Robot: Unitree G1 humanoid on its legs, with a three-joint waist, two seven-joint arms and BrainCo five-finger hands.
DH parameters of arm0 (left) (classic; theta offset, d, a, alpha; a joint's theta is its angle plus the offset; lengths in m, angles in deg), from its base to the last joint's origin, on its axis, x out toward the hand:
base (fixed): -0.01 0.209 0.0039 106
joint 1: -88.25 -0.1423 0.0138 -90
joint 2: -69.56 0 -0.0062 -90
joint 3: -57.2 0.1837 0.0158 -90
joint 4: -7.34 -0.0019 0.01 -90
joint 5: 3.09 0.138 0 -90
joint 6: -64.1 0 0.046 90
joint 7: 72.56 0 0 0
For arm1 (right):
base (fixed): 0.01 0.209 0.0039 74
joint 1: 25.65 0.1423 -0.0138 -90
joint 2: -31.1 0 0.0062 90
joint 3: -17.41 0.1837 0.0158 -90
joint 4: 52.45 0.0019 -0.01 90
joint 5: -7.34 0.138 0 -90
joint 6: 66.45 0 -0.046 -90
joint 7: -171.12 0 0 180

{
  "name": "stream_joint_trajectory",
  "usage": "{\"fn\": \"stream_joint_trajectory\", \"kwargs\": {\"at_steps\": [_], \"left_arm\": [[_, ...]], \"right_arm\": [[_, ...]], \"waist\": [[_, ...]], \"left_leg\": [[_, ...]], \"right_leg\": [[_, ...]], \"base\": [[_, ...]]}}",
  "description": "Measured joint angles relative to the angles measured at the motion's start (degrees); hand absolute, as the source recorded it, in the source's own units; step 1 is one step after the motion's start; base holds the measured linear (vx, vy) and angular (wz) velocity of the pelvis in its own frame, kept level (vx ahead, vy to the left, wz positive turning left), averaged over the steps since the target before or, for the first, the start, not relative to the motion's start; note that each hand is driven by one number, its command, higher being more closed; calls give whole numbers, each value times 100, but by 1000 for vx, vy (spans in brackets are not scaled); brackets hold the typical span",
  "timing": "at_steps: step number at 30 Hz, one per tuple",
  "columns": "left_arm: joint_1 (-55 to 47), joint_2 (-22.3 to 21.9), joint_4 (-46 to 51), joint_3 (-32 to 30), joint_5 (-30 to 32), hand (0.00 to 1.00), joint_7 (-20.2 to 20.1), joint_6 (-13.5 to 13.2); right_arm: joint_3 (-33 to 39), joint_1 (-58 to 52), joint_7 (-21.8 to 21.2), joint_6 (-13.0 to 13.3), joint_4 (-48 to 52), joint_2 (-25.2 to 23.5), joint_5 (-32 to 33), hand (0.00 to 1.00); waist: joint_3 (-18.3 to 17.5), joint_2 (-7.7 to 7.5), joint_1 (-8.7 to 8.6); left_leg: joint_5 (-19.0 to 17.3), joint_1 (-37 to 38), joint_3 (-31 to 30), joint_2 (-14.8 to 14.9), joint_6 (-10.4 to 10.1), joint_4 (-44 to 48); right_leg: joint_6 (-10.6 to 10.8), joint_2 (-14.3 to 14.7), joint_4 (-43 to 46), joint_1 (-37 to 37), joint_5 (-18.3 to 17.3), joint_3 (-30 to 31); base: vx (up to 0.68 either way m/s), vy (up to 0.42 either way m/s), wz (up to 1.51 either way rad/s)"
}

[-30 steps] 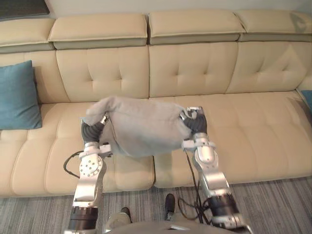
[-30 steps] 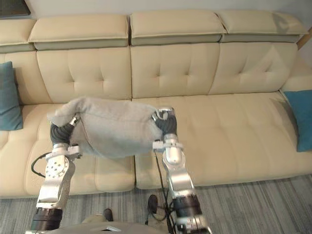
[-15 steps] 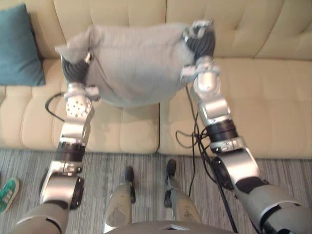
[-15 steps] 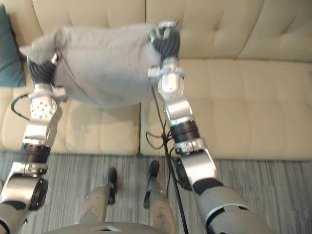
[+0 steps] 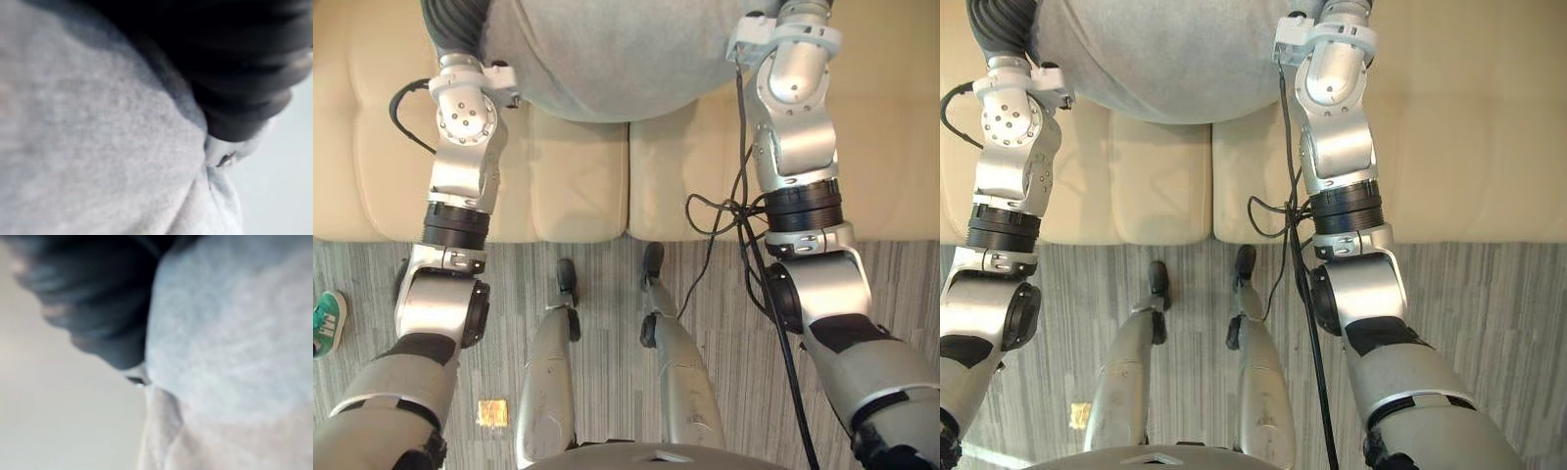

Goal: Pick up cushions and gather them together orderly.

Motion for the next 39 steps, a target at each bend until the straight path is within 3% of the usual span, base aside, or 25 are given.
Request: {"fn": "stream_joint_trajectory", "kwargs": {"at_steps": [3,7,8,15,20,29,35,39], "left_arm": [[210,17,0,-52,-64,100,-68,-174],[244,70,4,-91,-73,100,-96,-206],[264,77,3,-104,-77,0,-96,-203],[499,229,-278,-477,-67,0,-49,-122],[1006,231,-783,-723,-183,0,44,83],[1254,474,-1452,-749,-308,0,-120,196],[1277,633,-1629,-935,-636,0,-221,200],[1222,992,-1616,-1476,-731,0,-170,202]], "right_arm": [[-42,314,-6,1,-31,212,23,100],[-171,637,-8,11,-198,310,154,100],[-261,741,-9,3,-304,380,177,0],[-479,1450,20,4,-900,490,241,0],[-625,1972,131,-5,-1526,662,827,0],[-1197,2360,-54,-76,-2332,1070,1713,0],[-1168,2379,-127,-115,-2528,1364,2287,0],[-612,2220,-8,-99,-2413,1796,2387,0]], "waist": [[190,11,-14],[190,9,-14],[190,9,-17],[191,8,-35],[190,8,-36],[189,5,-40],[188,4,-36],[191,-2,-19]], "left_leg": [[-6,-84,-17,28,-1,50],[10,-306,-40,35,18,55],[15,-360,-57,41,25,55],[57,-495,-74,45,24,33],[111,-489,-145,42,-7,2],[207,-306,-177,57,-35,-158],[211,-216,-121,87,-32,-130],[212,-162,-40,94,-25,-110]], "right_leg": [[-3,14,-3,-32,2,-40],[-22,12,1,-210,31,-100],[-25,15,0,-247,34,-124],[-41,22,-47,-350,81,-155],[-36,24,-65,-326,109,-221],[51,71,-339,-78,279,-220],[207,104,-490,48,483,-96],[206,109,-507,84,484,36]], "base": [[-14,-13,3],[-14,-14,6],[-16,-16,8],[-4,-5,2],[-10,-5,4],[-24,-9,2],[-48,-5,-6],[-49,-23,-6]]}}
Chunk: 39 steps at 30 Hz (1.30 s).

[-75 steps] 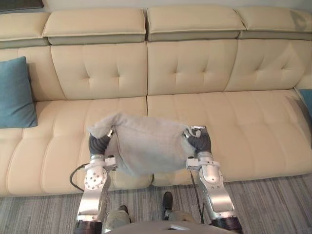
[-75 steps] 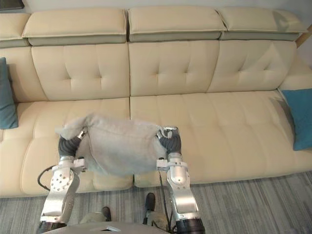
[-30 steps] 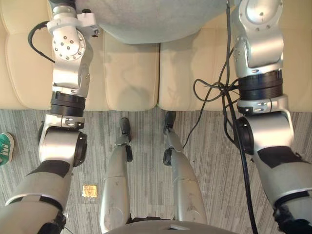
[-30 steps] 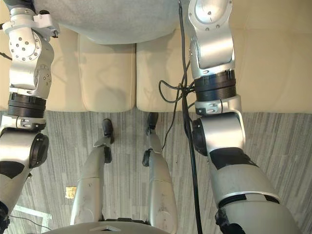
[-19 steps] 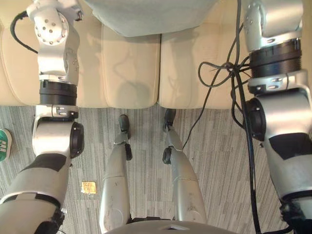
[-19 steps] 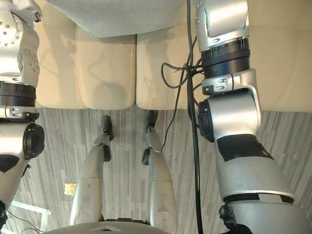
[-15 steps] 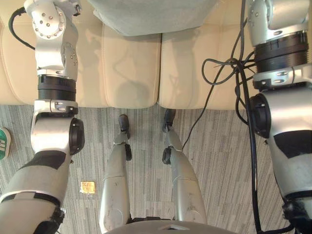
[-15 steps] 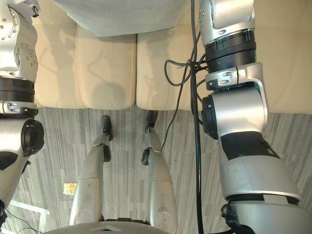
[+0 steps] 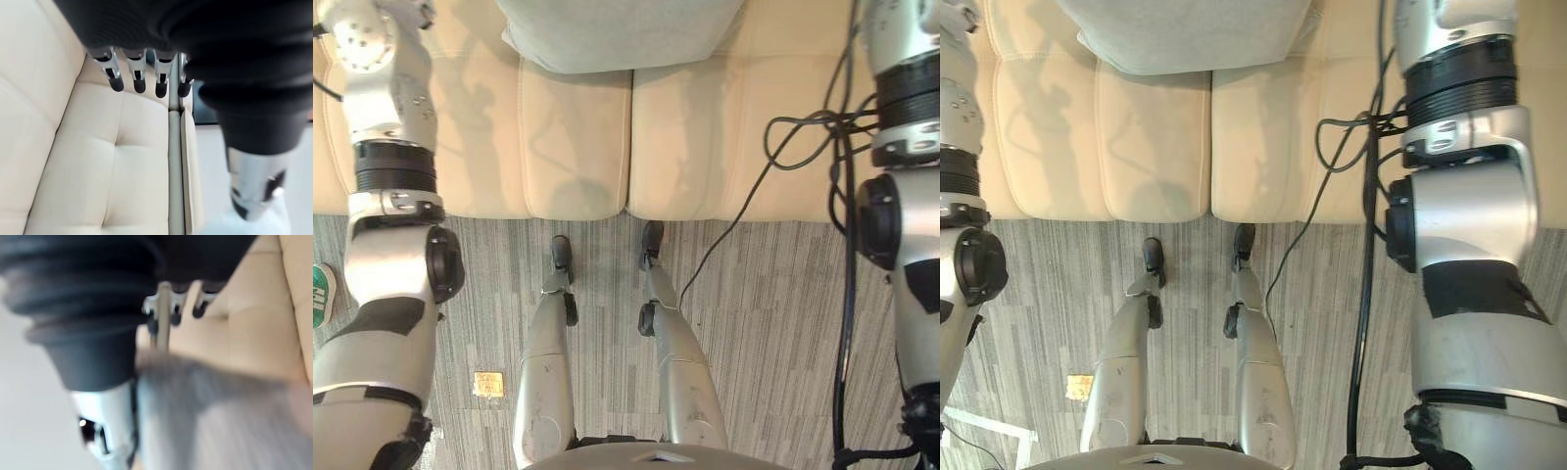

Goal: Pick up cushions and gather them together orderly.

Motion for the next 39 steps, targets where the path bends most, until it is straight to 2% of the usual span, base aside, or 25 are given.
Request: {"fn": "stream_joint_trajectory", "kwargs": {"at_steps": [4,6,7,9,12,17,20,22,23,24,25,26,28,29,33,35,39], "left_arm": [[-584,210,371,-479,2,0,119,-87],[-964,239,650,-692,-1,0,188,-144],[-1223,235,775,-765,-3,0,218,-162],[-1492,200,871,-854,-8,0,226,-161],[-1840,122,1125,-980,-33,0,239,-161],[-2875,-78,2055,-1154,-98,0,240,-225],[-4003,-644,2830,-1249,52,0,241,-266],[-5077,-1412,3446,-1251,232,0,242,-280],[-5287,-1573,3497,-1237,259,0,244,-282],[-5904,-1995,3601,-1156,281,0,236,-282],[-6120,-2131,3604,-1110,283,0,233,-282],[-6698,-2510,3599,-948,290,0,181,-263],[-7239,-2863,3539,-767,346,0,66,-210],[-7651,-3030,3285,-632,385,0,-85,-122],[-8187,-3155,2416,-468,708,0,-442,64],[-8400,-3192,1582,-435,918,0,-645,166],[-8539,-3287,282,-530,1524,0,-787,323]], "right_arm": [[866,-760,225,35,326,528,-11,0],[1297,-1016,294,123,480,710,-10,0],[1574,-1221,402,163,657,732,-1,0],[1801,-1481,476,245,864,733,32,0],[2058,-2004,517,410,1140,588,258,0],[2530,-3327,475,546,1990,201,442,0],[2921,-4748,437,614,2993,-363,240,0],[3174,-6069,366,611,3653,-1136,-150,0],[3178,-6330,353,606,3725,-1307,-240,0],[3179,-6986,234,602,3839,-1827,-485,0],[3176,-7207,202,600,3857,-1996,-561,0],[3144,-7829,55,564,3930,-2467,-777,0],[3031,-8399,-134,486,3997,-2859,-967,0],[2863,-8858,-348,430,3975,-3025,-1206,0],[2390,-9689,-876,309,3629,-3216,-2069,0],[2244,-10001,-1165,154,2817,-3421,-2626,0],[2134,-10249,-1407,-5,1522,-3770,-3126,0]], "waist": [[-3,-4,-8],[-3,-4,-20],[-3,-5,-50],[-3,-5,-64],[-1,-8,-85],[-2,-10,-78],[-11,-22,-42],[-26,-39,-29],[-44,-48,-26],[-128,-83,-23],[-191,-95,-17],[-312,-113,5],[-392,-109,13],[-600,-104,21],[-892,-105,3],[-1254,-108,-10],[-1570,-106,-31]], "left_leg": [[-45,209,47,26,17,-46],[-46,225,64,44,11,-40],[-45,233,64,51,-4,-30],[-47,251,80,59,-17,-33],[-60,300,86,88,-36,-26],[-92,508,41,105,-56,-34],[-132,756,34,92,-55,-69],[-144,1092,9,50,-53,-239],[-144,1169,8,42,-53,-271],[-144,1371,11,21,-54,-371],[-144,1418,12,18,-55,-402],[-150,1625,13,0,-59,-466],[-174,1944,22,-10,-70,-567],[-184,2149,32,-33,-68,-659],[-272,2818,38,-46,-46,-805],[-319,3126,60,-69,-25,-922],[-422,3600,217,-86,-58,-1098]], "right_leg": [[28,35,-121,242,-22,50],[132,57,-191,282,-104,98],[81,72,-271,322,-62,94],[7,85,-293,330,-3,105],[8,112,-295,371,-5,110],[8,142,-298,599,-39,110],[4,141,-298,842,-119,105],[-4,112,-298,1140,-258,9],[0,106,-298,1203,-290,4],[-38,92,-298,1362,-368,-8],[-42,92,-297,1396,-383,-10],[-76,84,-296,1561,-467,-19],[-86,77,-236,1799,-578,-27],[-93,63,-136,1920,-695,-31],[-112,54,94,2408,-1005,-51],[-106,31,135,2633,-1128,-63],[-96,16,92,2983,-1195,-10]], "base": [[-48,-41,-6],[-50,-54,-7],[-39,-48,-2],[-36,-35,-4],[-41,-24,-4],[-33,-10,1],[5,1,2],[41,-2,10],[66,-3,8],[53,1,4],[85,-1,6],[68,1,3],[102,16,1],[88,23,-1],[88,36,-1],[69,30,-2],[65,35,-17]]}}
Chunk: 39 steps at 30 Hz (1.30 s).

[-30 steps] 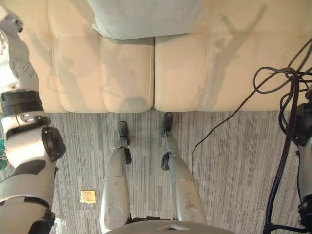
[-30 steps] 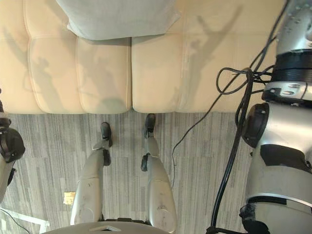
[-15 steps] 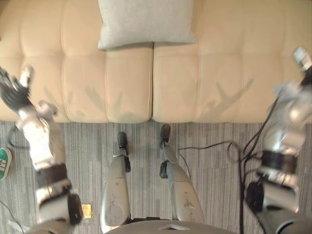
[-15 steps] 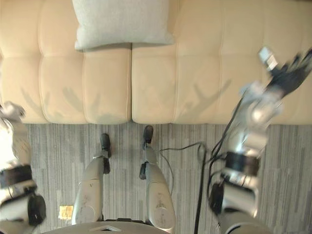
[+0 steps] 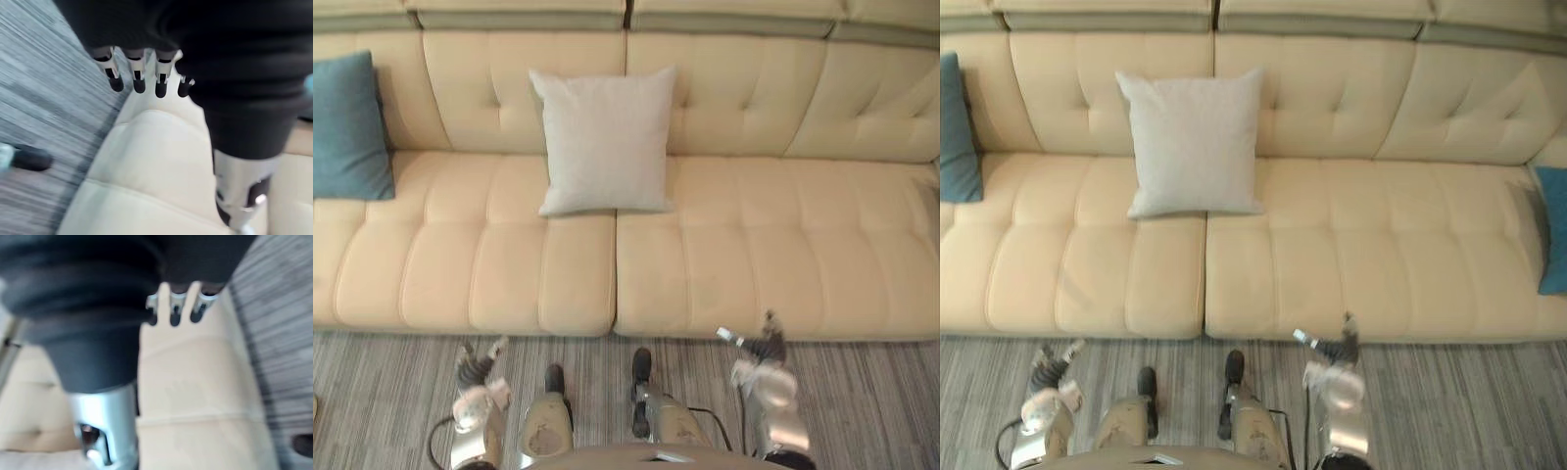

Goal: Pick up cushions and gather them together orderly.

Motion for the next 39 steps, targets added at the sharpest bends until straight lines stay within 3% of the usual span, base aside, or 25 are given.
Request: {"fn": "stream_joint_trajectory", "kwargs": {"at_steps": [5,10,12,13,14,15,16,18,19,20,21,23,25,30,32,33,35,37,39], "left_arm": [[-18,-201,-1068,-493,411,0,-123,80],[59,-216,-1382,-765,429,0,-108,81],[63,-196,-1366,-765,419,0,-65,81],[60,-267,-1350,-759,412,0,7,87],[84,-261,-1349,-762,385,0,66,86],[122,-233,-1382,-761,379,0,126,101],[149,-183,-1344,-762,370,0,153,103],[272,-187,-1356,-843,370,0,155,113],[297,-348,-1386,-875,353,0,162,150],[334,-374,-1370,-864,344,0,194,140],[409,-301,-1339,-766,317,0,274,145],[500,-329,-1378,-620,281,0,317,176],[429,-362,-1409,-452,287,0,349,180],[308,-338,-1374,-290,325,0,354,174],[308,-340,-1337,-297,328,0,348,173],[301,-343,-1334,-296,349,0,335,171],[301,-376,-1334,-297,382,0,282,170],[259,-334,-1360,-282,390,0,250,174],[259,-273,-1352,-277,396,0,242,179]], "right_arm": [[119,-302,-192,-103,-1352,-142,-430,0],[232,-281,-222,-138,-1608,-135,-614,0],[232,-237,-215,-139,-1653,-141,-610,0],[243,-152,-207,-134,-1692,-128,-597,0],[243,-31,-208,-128,-1814,-132,-585,0],[238,6,-202,-120,-1859,-151,-572,0],[238,30,-193,-83,-2052,-209,-512,0],[212,153,-194,-84,-2275,-249,-482,0],[228,316,-186,-105,-2276,-208,-477,0],[226,362,-178,-124,-2285,-220,-477,0],[103,490,-161,-139,-2327,-274,-479,0],[-24,661,-121,-125,-2202,-202,-479,0],[-47,660,-113,-126,-2178,-185,-478,0],[-122,466,19,-121,-1806,-72,-421,0],[-90,468,58,-115,-1801,-37,-389,0],[-32,462,53,-111,-1805,-56,-375,0],[-3,401,50,-114,-1810,-117,-372,0],[22,236,27,-122,-1797,-228,-364,0],[89,224,25,-146,-1821,-270,-362,0]], "waist": [[-371,74,-80],[-454,92,-47],[-452,103,-13],[-432,250,9],[-421,238,-1],[-420,175,-22],[-449,16,-34],[-474,-64,29],[-531,186,213],[-479,160,197],[-405,35,229],[-237,424,219],[-213,518,207],[-155,450,108],[-135,384,93],[-131,352,91],[-123,359,91],[-203,390,22],[-185,223,-45]], "left_leg": [[-62,549,272,-12,-11,-212],[-212,919,774,81,-74,-188],[-309,866,952,210,-10,91],[-316,800,999,376,8,176],[-317,718,996,507,5,301],[-317,690,886,533,5,389],[-341,582,677,513,-31,643],[-317,375,554,549,5,639],[53,378,619,716,-78,123],[139,369,618,674,-178,114],[243,224,618,526,-185,170],[423,32,603,832,-212,228],[563,90,604,923,-282,55],[880,401,727,828,-249,-286],[530,409,609,688,-231,74],[-13,430,364,469,-240,571],[-540,408,139,284,-208,889],[-696,496,169,125,-155,724],[-698,581,331,62,-152,576]], "right_leg": [[7,-24,-195,407,4,54],[40,75,-172,527,21,497],[196,56,31,410,-162,312],[227,24,547,171,-503,41],[-115,-132,1857,-254,-927,-236],[-67,-357,2702,-378,-1181,-330],[155,-724,3350,-276,-1409,-293],[329,-493,2862,-152,-1358,-308],[323,-289,2102,302,-1526,-158],[178,-386,2476,317,-1809,-230],[362,-548,1924,635,-2045,-304],[258,-148,1219,863,-1573,-474],[205,-35,1173,857,-1501,-485],[119,-127,1517,680,-1578,-321],[119,-226,1634,573,-1630,-99],[126,-291,1702,450,-1621,188],[144,-222,1695,323,-1609,608],[135,-170,1379,362,-1447,977],[123,-154,1373,329,-1391,1018]], "base": [[65,33,-23],[20,19,-54],[-33,3,-45],[-42,-16,-37],[-3,-62,-4],[66,-128,53],[75,-155,70],[-31,-197,34],[-110,-234,1],[-136,-261,-10],[-97,-188,0],[-208,-160,-7],[-202,-119,-6],[-176,-27,-13],[-150,152,-59],[-118,219,-102],[-142,257,-132],[-84,181,-107],[24,109,-72]]}}
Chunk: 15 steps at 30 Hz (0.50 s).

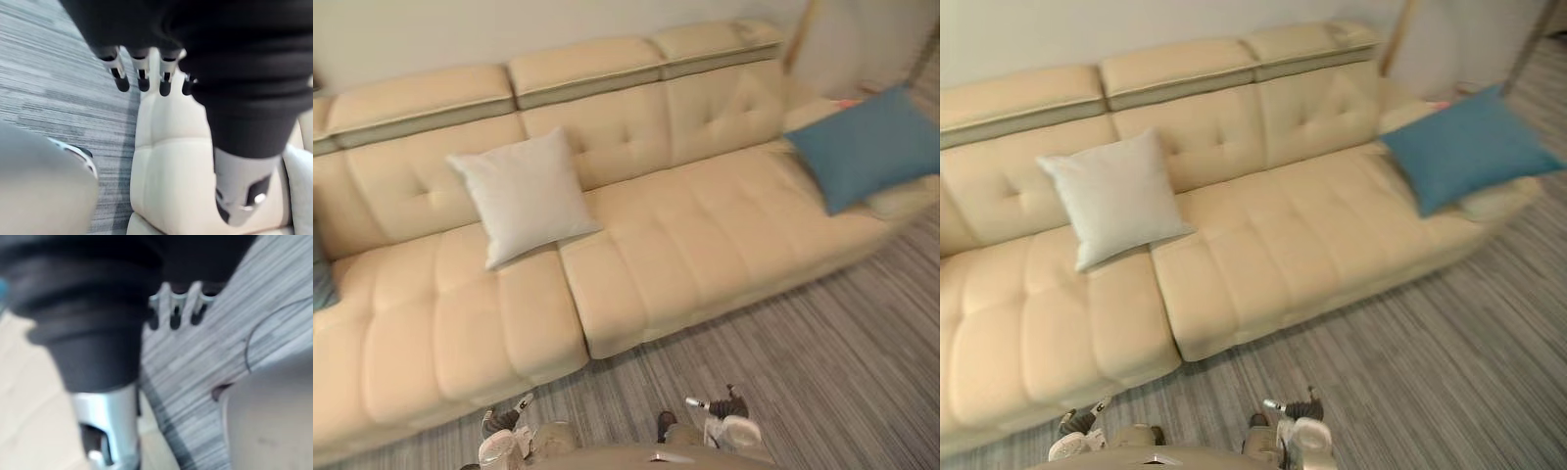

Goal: Pick up cushions and gather them together orderly.

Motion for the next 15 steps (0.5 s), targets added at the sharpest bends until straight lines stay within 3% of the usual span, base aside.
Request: {"fn": "stream_joint_trajectory", "kwargs": {"at_steps": [1,3,5,6,7,8,10,11,12,15], "left_arm": [[26,118,-48,-4,-5,0,-5,8],[80,119,-73,-3,2,0,-18,5],[159,148,-242,1,126,0,-107,9],[191,141,-247,7,150,0,-124,9],[174,135,-313,31,236,0,-172,10],[195,161,-341,114,265,0,-233,15],[192,267,-346,479,347,0,-319,20],[230,308,-360,597,379,0,-403,21],[229,305,-403,632,408,0,-421,12],[275,317,-569,904,466,0,-492,3]], "right_arm": [[24,-104,2,2,-26,-52,9,0],[23,-106,0,2,-43,-48,135,0],[7,-83,-7,1,-47,-33,218,0],[-39,-21,-10,4,-57,-30,218,0],[-125,170,-18,30,-237,-14,215,0],[-117,406,-17,14,-351,-14,213,0],[-80,507,-19,1,-632,66,214,0],[-87,542,-17,8,-709,187,216,0],[-93,536,-16,10,-721,290,215,0],[-31,554,-15,19,-797,540,282,0]], "waist": [[-35,-164,-33],[-32,-164,-43],[-32,-153,-82],[-35,-114,-81],[-20,48,-42],[3,89,-38],[7,80,-51],[73,177,-86],[106,230,-78],[144,530,-207]], "left_leg": [[-5,68,82,-128,10,-27],[-26,99,208,-129,45,-4],[-227,166,670,-30,86,200],[-277,169,853,32,93,263],[-283,173,1354,269,176,260],[-250,273,1890,462,180,222],[-244,464,2373,425,167,203],[-244,630,2411,461,168,320],[-252,870,2400,418,162,284],[-378,1034,2155,389,71,425]], "right_leg": [[71,58,-203,-80,252,303],[30,122,-208,-150,327,474],[166,361,-193,-344,697,976],[80,478,-224,-447,885,1000],[-265,699,-524,-574,1372,767],[-599,697,-594,-653,1332,-78],[-831,362,-205,-625,592,-2141],[-914,226,-112,-455,567,-3003],[-1040,214,-2,-369,482,-3495],[-838,388,118,-386,83,-3137]], "base": [[29,72,-72],[39,48,-97],[54,43,-137],[29,20,-178],[49,-42,-237],[113,-66,-244],[138,-86,-181],[137,-148,-174],[124,-171,-166],[81,-33,-101]]}}
